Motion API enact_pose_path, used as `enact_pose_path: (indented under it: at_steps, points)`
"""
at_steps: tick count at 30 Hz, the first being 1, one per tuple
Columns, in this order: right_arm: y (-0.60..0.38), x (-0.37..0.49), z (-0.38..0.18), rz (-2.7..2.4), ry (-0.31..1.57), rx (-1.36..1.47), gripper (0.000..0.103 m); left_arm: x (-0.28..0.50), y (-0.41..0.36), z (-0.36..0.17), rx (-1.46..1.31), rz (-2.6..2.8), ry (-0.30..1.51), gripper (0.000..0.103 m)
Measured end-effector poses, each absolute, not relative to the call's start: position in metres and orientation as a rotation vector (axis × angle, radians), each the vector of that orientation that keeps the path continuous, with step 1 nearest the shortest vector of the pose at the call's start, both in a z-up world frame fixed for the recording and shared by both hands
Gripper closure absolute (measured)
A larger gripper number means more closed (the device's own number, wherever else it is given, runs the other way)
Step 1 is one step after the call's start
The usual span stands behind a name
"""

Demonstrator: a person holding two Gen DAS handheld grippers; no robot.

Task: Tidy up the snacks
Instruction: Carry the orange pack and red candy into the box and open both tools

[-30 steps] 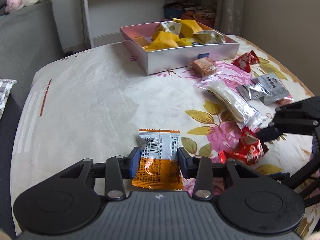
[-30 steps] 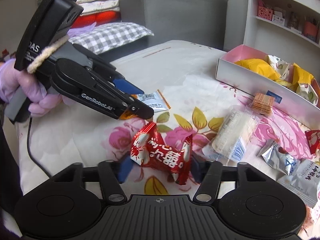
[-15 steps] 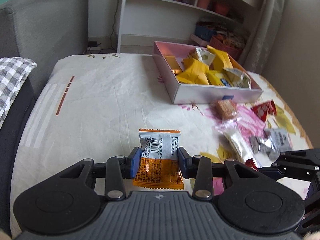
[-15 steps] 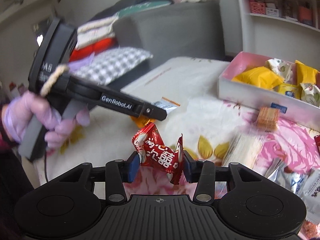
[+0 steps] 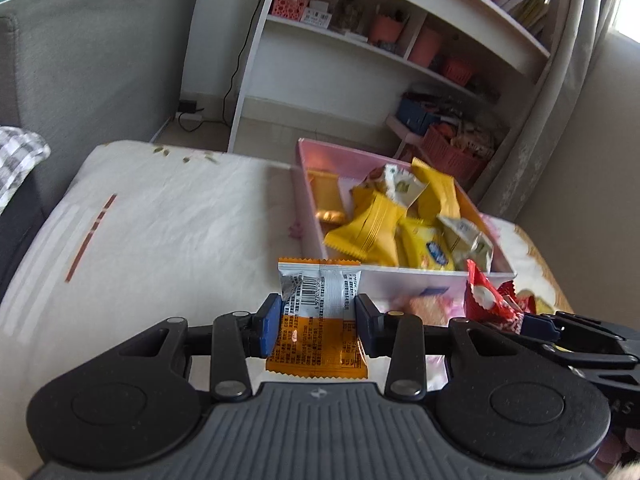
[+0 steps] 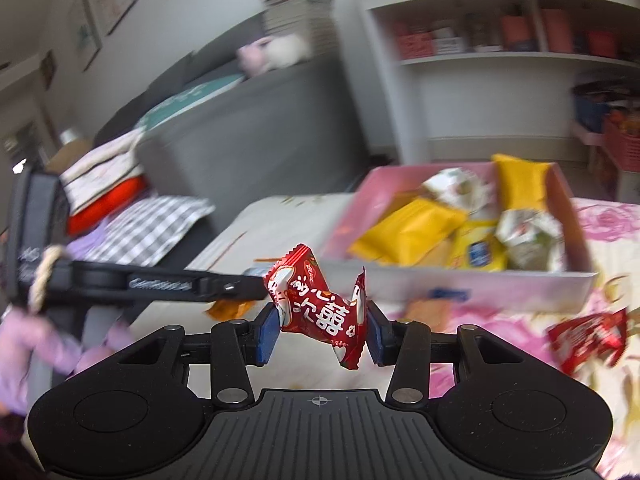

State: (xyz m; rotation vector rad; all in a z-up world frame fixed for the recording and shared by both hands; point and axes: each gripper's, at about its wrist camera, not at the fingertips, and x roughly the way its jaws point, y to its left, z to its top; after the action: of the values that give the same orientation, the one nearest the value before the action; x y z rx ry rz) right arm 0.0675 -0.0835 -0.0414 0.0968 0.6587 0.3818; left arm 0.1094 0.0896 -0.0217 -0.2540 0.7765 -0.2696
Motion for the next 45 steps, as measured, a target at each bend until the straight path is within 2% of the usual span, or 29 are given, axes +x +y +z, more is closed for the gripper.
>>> enact_pose_path:
  at_steps: [5, 11, 17, 21, 35, 37, 40, 42, 43, 45]
  points:
    - [-0.103, 0.092, -0.041, 0.297, 0.648, 0.163, 0.059, 0.123, 0.07, -0.019, -0.265, -0.285, 0.749, 0.067]
    - [-0.119, 0.116, -0.046, 0.229, 0.654, 0.235, 0.059, 0.151, 0.048, -0.013, -0.141, -0.286, 0.688, 0.067]
    - [-0.127, 0.133, -0.057, 0.19, 0.668, 0.254, 0.059, 0.173, 0.039, -0.026, -0.148, -0.254, 0.651, 0.067]
    - [-0.127, 0.14, -0.064, 0.183, 0.681, 0.24, 0.059, 0.182, 0.027, -0.035, -0.065, -0.247, 0.648, 0.067]
    - [-0.131, 0.151, -0.072, 0.144, 0.675, 0.254, 0.057, 0.193, 0.026, -0.042, -0.087, -0.247, 0.663, 0.066]
    - [-0.129, 0.15, -0.071, 0.143, 0.671, 0.251, 0.057, 0.193, 0.026, -0.041, -0.086, -0.247, 0.665, 0.064]
    - [-0.128, 0.149, -0.069, 0.146, 0.666, 0.26, 0.052, 0.193, 0.027, -0.04, -0.081, -0.239, 0.664, 0.061]
    - [-0.129, 0.148, -0.065, 0.157, 0.66, 0.276, 0.043, 0.192, 0.029, -0.038, -0.081, -0.235, 0.663, 0.05]
    - [-0.13, 0.146, -0.063, 0.16, 0.655, 0.284, 0.036, 0.19, 0.03, -0.037, -0.081, -0.239, 0.656, 0.047]
    - [-0.131, 0.144, -0.058, 0.161, 0.645, 0.291, 0.032, 0.188, 0.03, -0.035, -0.073, -0.232, 0.651, 0.04]
